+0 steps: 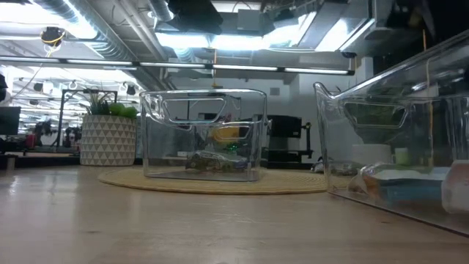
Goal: Pick and place Granola Bars by type
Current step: Put the blue granola bar pack into the top transparent bin
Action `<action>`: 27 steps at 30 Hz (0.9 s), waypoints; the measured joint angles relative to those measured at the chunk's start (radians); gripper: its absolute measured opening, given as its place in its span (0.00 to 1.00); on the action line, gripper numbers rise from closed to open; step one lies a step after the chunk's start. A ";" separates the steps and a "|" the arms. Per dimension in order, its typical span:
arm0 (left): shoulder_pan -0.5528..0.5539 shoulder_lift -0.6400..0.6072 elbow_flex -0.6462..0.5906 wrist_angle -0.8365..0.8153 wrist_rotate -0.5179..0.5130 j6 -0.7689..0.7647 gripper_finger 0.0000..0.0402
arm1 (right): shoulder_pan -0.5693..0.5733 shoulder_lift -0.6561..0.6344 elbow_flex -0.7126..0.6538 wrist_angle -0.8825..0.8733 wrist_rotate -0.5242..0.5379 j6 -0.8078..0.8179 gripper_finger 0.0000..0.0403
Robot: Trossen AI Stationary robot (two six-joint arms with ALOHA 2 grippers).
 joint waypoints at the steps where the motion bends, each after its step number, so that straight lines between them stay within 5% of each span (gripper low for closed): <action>1: 0.000 0.000 0.000 0.000 0.000 0.000 0.42 | -0.009 -0.016 0.020 -0.032 0.007 -0.001 0.42; 12: 0.000 0.000 0.000 0.000 0.000 -0.008 0.42 | -0.148 -0.145 0.416 -0.346 0.185 -0.154 0.41; 19: 0.000 0.000 0.000 0.000 0.000 -0.010 0.42 | -0.329 -0.150 0.747 -0.415 0.476 -0.302 0.41; 27: 0.000 0.000 0.000 0.000 0.000 -0.038 0.42 | -0.656 -0.142 0.925 -0.173 0.396 -0.520 0.39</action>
